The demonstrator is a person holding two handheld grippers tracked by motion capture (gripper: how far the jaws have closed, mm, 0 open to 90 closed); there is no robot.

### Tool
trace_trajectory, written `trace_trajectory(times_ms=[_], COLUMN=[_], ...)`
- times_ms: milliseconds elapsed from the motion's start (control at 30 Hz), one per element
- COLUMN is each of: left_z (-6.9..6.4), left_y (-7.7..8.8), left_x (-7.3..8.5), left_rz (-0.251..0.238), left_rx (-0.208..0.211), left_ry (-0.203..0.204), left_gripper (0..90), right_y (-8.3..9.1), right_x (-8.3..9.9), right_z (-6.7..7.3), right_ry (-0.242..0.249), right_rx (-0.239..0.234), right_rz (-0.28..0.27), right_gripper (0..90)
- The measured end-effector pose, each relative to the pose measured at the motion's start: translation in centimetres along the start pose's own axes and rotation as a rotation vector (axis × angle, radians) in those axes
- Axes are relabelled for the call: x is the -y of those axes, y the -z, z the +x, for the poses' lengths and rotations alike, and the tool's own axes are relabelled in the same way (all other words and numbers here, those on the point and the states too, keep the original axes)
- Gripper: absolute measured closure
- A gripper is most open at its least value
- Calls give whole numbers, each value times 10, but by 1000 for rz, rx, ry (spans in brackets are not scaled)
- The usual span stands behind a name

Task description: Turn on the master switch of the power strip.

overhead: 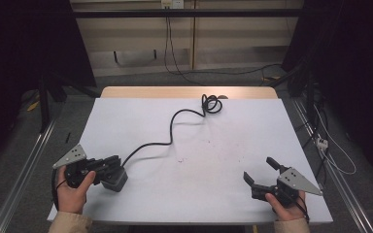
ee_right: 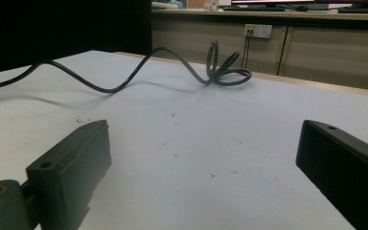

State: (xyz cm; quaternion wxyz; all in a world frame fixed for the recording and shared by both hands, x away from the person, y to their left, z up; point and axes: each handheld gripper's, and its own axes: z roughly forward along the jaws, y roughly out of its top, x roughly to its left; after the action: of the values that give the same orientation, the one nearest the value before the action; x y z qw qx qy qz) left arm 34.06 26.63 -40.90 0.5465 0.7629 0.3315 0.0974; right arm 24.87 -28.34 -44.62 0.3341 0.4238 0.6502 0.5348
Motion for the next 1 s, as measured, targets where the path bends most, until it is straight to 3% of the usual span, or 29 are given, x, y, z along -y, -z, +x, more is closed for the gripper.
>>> trace_trajectory(times_ms=[433, 1000], left_z=[3, 4], left_y=[4, 14], left_x=[0, 2], left_rz=[38, 39], left_rx=[2, 17], left_ry=[-18, -24], left_gripper=[849, 900], right_y=[-1, -1], right_x=[0, -1], right_z=[-1, -1], right_ry=[3, 8], right_rx=[3, 4], right_rz=[0, 1], right_gripper=[40, 42])
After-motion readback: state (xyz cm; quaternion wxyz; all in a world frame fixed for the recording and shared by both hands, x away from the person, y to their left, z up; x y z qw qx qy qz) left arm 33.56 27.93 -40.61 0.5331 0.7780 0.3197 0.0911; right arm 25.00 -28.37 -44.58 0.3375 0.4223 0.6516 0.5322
